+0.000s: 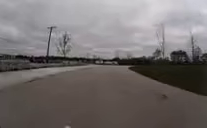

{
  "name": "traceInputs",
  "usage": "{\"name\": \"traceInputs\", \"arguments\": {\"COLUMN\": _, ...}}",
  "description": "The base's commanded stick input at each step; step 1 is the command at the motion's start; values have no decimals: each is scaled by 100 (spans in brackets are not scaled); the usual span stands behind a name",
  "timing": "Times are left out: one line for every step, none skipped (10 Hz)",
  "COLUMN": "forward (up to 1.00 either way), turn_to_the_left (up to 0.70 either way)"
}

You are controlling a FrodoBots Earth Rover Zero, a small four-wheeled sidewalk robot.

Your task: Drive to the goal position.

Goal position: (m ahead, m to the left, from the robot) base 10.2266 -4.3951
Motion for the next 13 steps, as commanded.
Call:
{"name": "traceInputs", "arguments": {"forward": 100, "turn_to_the_left": 0}}
{"name": "traceInputs", "arguments": {"forward": 100, "turn_to_the_left": 0}}
{"name": "traceInputs", "arguments": {"forward": 100, "turn_to_the_left": 0}}
{"name": "traceInputs", "arguments": {"forward": 100, "turn_to_the_left": 0}}
{"name": "traceInputs", "arguments": {"forward": 100, "turn_to_the_left": 0}}
{"name": "traceInputs", "arguments": {"forward": 100, "turn_to_the_left": 0}}
{"name": "traceInputs", "arguments": {"forward": 100, "turn_to_the_left": 0}}
{"name": "traceInputs", "arguments": {"forward": 100, "turn_to_the_left": 0}}
{"name": "traceInputs", "arguments": {"forward": 100, "turn_to_the_left": 0}}
{"name": "traceInputs", "arguments": {"forward": 100, "turn_to_the_left": 0}}
{"name": "traceInputs", "arguments": {"forward": 100, "turn_to_the_left": 0}}
{"name": "traceInputs", "arguments": {"forward": 100, "turn_to_the_left": 0}}
{"name": "traceInputs", "arguments": {"forward": 100, "turn_to_the_left": 0}}
